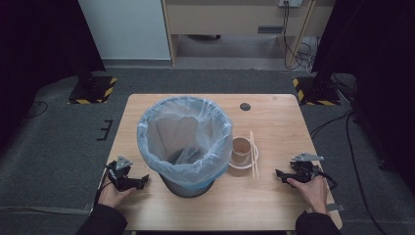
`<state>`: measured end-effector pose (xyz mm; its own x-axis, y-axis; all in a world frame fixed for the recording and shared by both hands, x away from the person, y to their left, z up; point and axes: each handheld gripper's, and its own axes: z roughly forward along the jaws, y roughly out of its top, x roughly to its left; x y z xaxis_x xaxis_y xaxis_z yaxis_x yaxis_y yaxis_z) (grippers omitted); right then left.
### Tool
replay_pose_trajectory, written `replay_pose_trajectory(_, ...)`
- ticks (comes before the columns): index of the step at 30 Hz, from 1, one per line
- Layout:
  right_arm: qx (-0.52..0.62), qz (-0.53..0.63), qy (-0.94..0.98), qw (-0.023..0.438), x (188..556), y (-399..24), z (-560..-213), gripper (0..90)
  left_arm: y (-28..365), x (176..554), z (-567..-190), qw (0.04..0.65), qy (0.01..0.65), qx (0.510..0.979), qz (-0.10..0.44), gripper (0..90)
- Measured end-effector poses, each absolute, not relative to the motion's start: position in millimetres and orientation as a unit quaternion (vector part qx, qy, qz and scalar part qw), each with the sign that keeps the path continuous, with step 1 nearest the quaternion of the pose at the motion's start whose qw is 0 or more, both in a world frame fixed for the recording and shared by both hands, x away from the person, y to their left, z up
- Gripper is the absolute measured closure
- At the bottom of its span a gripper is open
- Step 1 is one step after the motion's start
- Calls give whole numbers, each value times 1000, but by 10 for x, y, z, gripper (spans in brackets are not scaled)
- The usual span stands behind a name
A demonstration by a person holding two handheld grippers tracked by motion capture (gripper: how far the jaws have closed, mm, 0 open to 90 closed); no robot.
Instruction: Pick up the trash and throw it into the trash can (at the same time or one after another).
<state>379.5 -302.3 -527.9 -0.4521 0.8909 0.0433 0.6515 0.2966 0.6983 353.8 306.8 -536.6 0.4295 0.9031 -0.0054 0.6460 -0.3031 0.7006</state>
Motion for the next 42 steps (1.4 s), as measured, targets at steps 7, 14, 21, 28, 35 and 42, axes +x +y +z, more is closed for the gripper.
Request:
replay_pose_trajectory(7,508,367,753,200,3771,-3032,-5137,289,3011,3518,-5365,322,490,786,198,0)
replay_pose_trajectory(14,518,407,721,217,3721,-3067,-4958,299,2942,3496,-5366,322,491,785,199,0)
replay_pose_trajectory(21,523,433,697,230,3692,-3040,-4796,306,2917,3493,-5365,321,491,785,199,0)
replay_pose_trajectory(28,522,481,660,245,3670,-2937,-4576,372,2914,3492,-5366,322,490,786,199,0)
replay_pose_trajectory(35,517,480,665,245,3700,-2827,-4484,399,2910,3487,-5366,322,488,787,198,0)
replay_pose_trajectory(42,506,488,670,240,3742,-2681,-4368,439,2910,3487,-5366,322,488,787,198,0)
